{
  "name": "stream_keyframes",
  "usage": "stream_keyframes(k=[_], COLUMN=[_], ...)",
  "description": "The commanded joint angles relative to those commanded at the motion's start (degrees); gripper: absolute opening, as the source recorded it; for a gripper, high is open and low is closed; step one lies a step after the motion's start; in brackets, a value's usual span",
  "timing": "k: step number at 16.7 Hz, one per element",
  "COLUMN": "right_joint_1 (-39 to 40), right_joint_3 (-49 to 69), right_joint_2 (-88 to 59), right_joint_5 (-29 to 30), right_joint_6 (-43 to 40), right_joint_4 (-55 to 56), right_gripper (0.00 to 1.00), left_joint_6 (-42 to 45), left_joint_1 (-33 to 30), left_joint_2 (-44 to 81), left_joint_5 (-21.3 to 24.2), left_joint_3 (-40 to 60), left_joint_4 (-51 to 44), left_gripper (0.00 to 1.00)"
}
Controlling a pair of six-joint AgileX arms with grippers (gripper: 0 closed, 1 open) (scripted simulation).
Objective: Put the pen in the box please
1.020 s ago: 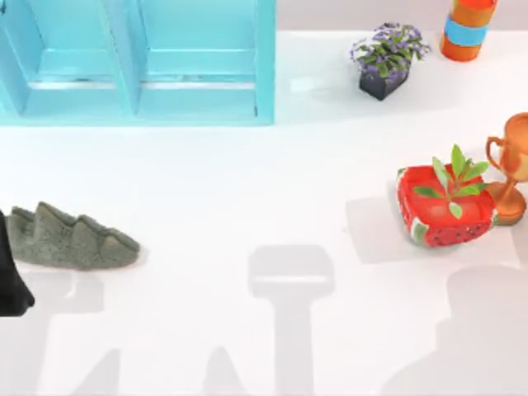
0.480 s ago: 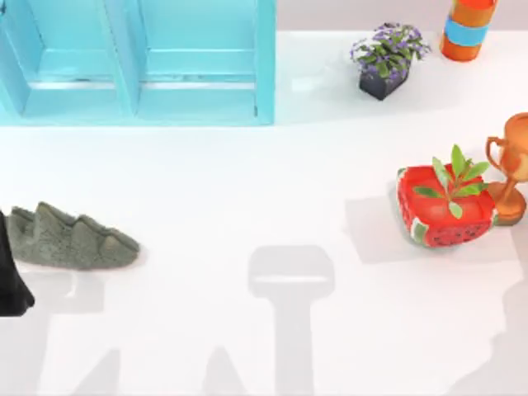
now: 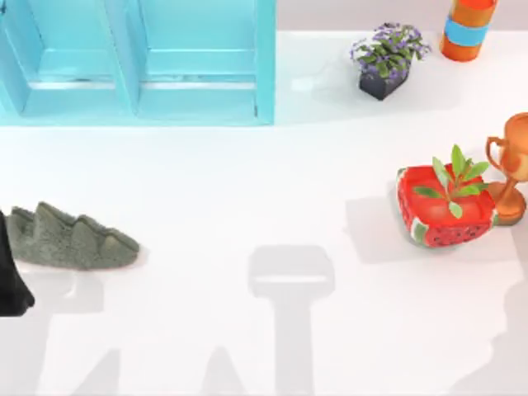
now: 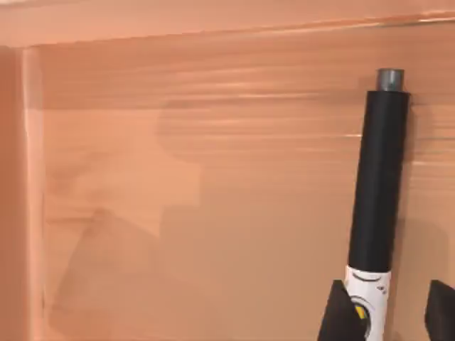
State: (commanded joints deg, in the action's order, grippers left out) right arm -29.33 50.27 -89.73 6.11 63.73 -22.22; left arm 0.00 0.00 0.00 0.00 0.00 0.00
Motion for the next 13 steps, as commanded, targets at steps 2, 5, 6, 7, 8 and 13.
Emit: stream_keyframes(k=[2,5,6,7,8,13], right_joint_1=[0.00,0.00,0.00,0.00,0.00,0.00], right_joint_3=[0.00,0.00,0.00,0.00,0.00,0.00], right_joint_2=[0.00,0.00,0.00,0.00,0.00,0.00], right_joint_5=[0.00,0.00,0.00,0.00,0.00,0.00], right_joint_6=[0.00,0.00,0.00,0.00,0.00,0.00], right_joint_4=[0.00,0.00,0.00,0.00,0.00,0.00], right_gripper=[0.60,0.83,0.90,0.98,1.00,1.00], left_joint_6=[0.00,0.00,0.00,0.00,0.00,0.00], left_joint_1=[0.00,0.00,0.00,0.00,0.00,0.00], left_joint_2=[0.00,0.00,0.00,0.00,0.00,0.00], left_joint_5=[0.00,0.00,0.00,0.00,0.00,0.00], left_joint_3=[0.00,0.00,0.00,0.00,0.00,0.00], left_joint_4=[0.00,0.00,0.00,0.00,0.00,0.00], left_gripper=[1.00,1.00,1.00,1.00,1.00,1.00])
